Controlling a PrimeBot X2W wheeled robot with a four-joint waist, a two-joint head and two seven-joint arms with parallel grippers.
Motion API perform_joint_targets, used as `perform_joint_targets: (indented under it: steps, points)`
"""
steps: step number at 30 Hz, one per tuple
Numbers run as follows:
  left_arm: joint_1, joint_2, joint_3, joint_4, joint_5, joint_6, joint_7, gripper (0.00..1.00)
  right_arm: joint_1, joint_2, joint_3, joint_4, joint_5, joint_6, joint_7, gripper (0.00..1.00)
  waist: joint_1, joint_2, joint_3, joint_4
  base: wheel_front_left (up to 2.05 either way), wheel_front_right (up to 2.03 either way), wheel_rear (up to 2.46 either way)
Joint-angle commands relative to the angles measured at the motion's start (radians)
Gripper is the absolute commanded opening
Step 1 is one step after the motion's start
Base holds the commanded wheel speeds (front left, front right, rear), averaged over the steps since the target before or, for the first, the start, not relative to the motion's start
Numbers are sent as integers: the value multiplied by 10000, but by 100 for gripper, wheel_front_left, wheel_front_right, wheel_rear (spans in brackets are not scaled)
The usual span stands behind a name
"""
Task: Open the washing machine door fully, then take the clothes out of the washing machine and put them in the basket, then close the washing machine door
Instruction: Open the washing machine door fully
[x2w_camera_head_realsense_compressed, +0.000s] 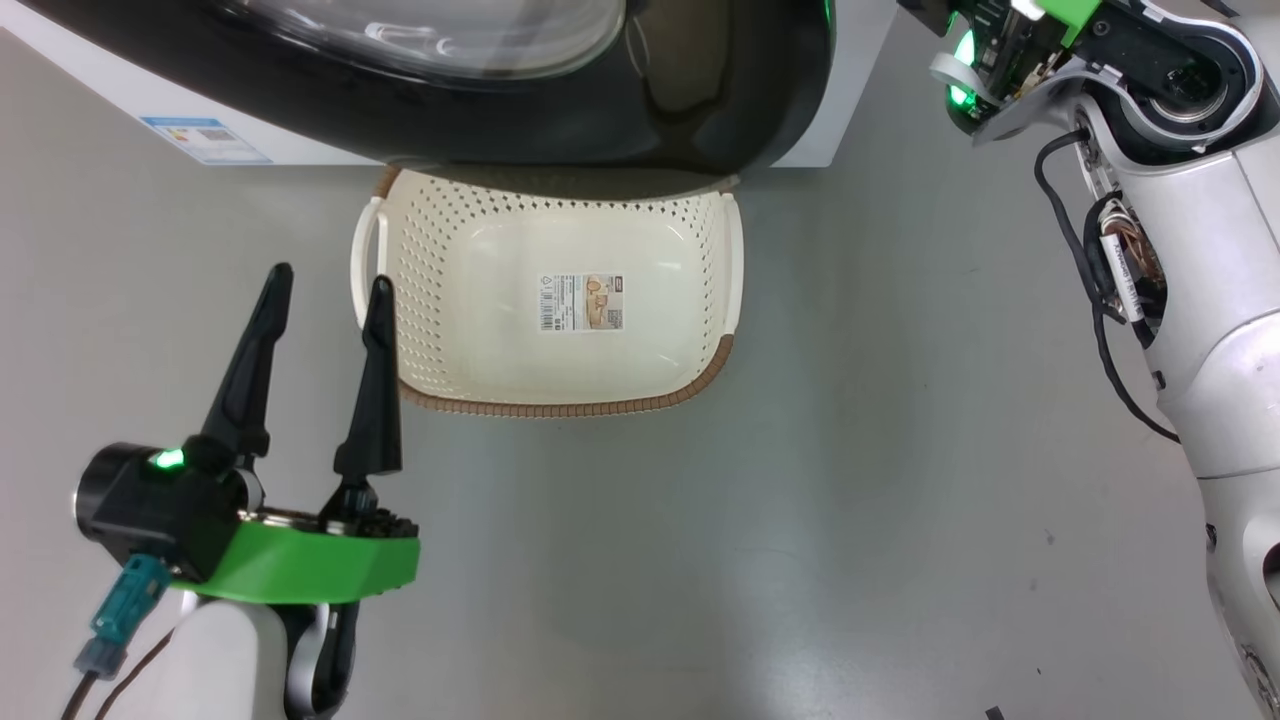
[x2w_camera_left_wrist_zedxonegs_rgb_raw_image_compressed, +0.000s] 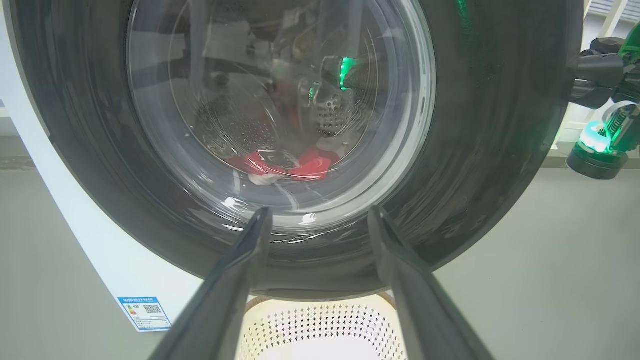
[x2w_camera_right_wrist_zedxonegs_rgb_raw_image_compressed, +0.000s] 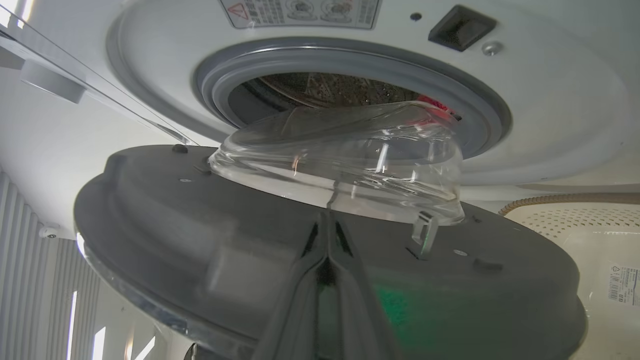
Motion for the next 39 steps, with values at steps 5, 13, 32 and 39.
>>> perform_joint_targets:
  steps: [5, 13, 32, 39]
  points:
    - [43, 249, 300, -159, -41, -54, -48, 100, 216, 217, 161, -576, 121, 79, 574, 0, 0, 0, -141, 101, 0, 0, 0]
    - [268, 249, 417, -94, -97, -54, -48, 100, 953, 236, 532, -1221, -102, 79, 1154, 0, 0, 0, -623, 267, 0, 0, 0]
    - [1084, 248, 517, 84, -296, 122, -48, 100, 2732, 503, 1306, -1632, -319, 79, 1730, 0, 0, 0, -2214, 1045, 0, 0, 0]
    - [1441, 248, 399, 151, -383, 265, -48, 100, 3373, 637, 1461, -1558, -162, 79, 1744, 0, 0, 0, -2860, 1684, 0, 0, 0]
